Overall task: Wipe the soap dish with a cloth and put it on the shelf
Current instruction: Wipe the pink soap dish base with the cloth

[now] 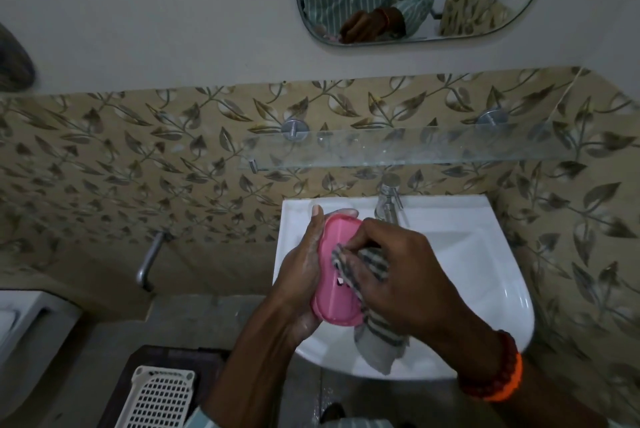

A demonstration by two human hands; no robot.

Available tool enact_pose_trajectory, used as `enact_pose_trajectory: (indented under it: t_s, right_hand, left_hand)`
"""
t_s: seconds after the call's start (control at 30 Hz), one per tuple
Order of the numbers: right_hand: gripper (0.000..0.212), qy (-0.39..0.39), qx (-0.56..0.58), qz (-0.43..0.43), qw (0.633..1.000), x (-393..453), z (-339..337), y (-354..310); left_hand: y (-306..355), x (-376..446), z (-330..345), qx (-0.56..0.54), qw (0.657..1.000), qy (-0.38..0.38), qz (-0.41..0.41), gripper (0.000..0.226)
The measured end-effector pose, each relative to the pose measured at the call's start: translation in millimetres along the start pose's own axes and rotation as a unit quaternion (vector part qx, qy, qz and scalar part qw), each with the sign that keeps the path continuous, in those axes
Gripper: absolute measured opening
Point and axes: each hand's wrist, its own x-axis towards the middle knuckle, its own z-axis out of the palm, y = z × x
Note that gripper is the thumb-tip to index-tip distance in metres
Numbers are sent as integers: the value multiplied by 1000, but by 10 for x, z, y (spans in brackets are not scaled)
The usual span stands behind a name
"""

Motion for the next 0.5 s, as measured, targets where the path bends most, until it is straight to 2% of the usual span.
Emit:
enact_pose_trajectory:
  t_s: [0.07,0.17,0.2,0.37,0.5]
  right_hand:
    - [12,12,28,30,999,-67,13,-29]
    - [11,-56,63,40,996,-302,119,-148]
    - [10,-58,54,34,996,-319,124,-147]
    - [11,20,43,51,998,-115,5,-75]
    - [15,-56,94,80,991,-353,69,-162]
  left_hand:
    - [-28,-11,16,16,1000,7,4,68]
    - [18,-24,36,10,998,41,40,62]
    - [29,-33,53,8,998,45,48,63]
    - [-27,-68,127,33,997,34,58,58]
    - [15,-125,127,38,992,58,109,54]
